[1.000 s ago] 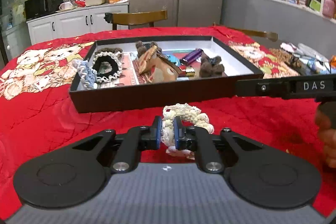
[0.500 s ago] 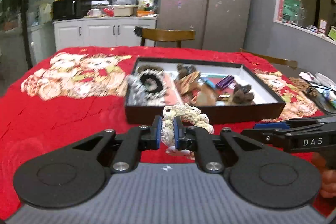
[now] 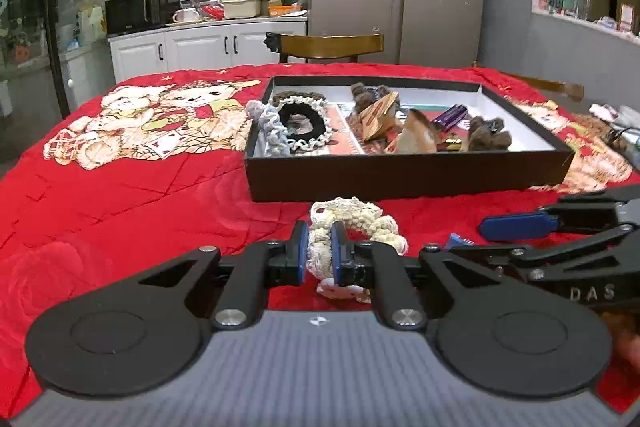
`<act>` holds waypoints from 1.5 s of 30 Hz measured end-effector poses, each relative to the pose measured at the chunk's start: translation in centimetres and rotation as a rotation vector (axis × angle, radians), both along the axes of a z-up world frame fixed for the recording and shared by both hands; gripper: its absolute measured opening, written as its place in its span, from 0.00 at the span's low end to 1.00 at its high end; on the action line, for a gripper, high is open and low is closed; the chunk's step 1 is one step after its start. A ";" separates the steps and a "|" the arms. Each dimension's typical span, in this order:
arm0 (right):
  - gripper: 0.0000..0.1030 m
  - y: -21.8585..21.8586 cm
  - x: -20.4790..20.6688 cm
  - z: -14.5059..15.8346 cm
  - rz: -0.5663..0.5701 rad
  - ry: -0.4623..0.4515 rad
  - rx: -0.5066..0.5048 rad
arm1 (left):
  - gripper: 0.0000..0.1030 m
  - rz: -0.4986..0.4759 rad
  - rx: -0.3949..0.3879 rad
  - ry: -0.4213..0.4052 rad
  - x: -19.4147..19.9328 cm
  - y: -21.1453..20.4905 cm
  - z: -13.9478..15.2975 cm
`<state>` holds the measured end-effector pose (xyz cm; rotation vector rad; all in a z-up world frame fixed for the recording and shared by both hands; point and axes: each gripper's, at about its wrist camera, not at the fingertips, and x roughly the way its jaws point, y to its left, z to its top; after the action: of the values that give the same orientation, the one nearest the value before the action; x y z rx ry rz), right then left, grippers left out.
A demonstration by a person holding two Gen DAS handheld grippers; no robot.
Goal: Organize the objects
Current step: 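Hold the scrunchie with the left tool while the right tool grasps a blue binder clip, then carry the scrunchie and binder clip over the box and release them inside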
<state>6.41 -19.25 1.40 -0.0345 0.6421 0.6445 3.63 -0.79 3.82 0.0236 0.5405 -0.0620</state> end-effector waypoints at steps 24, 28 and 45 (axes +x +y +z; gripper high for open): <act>0.18 -2.1 0.6 1.2 -0.102 -0.002 0.078 | 0.14 0.037 -0.019 0.020 0.4 0.3 -0.4; 0.17 -3.3 0.3 3.6 -0.127 -0.047 0.119 | 0.14 0.056 0.018 -0.041 -0.3 -0.2 0.6; 0.18 -5.5 10.4 6.9 -0.343 -0.036 0.206 | 0.14 0.050 -0.015 -0.186 8.5 -2.3 5.7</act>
<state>16.85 -24.77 8.28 0.2500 0.5278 0.3742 12.15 -3.05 9.49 0.0006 0.3549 -0.0147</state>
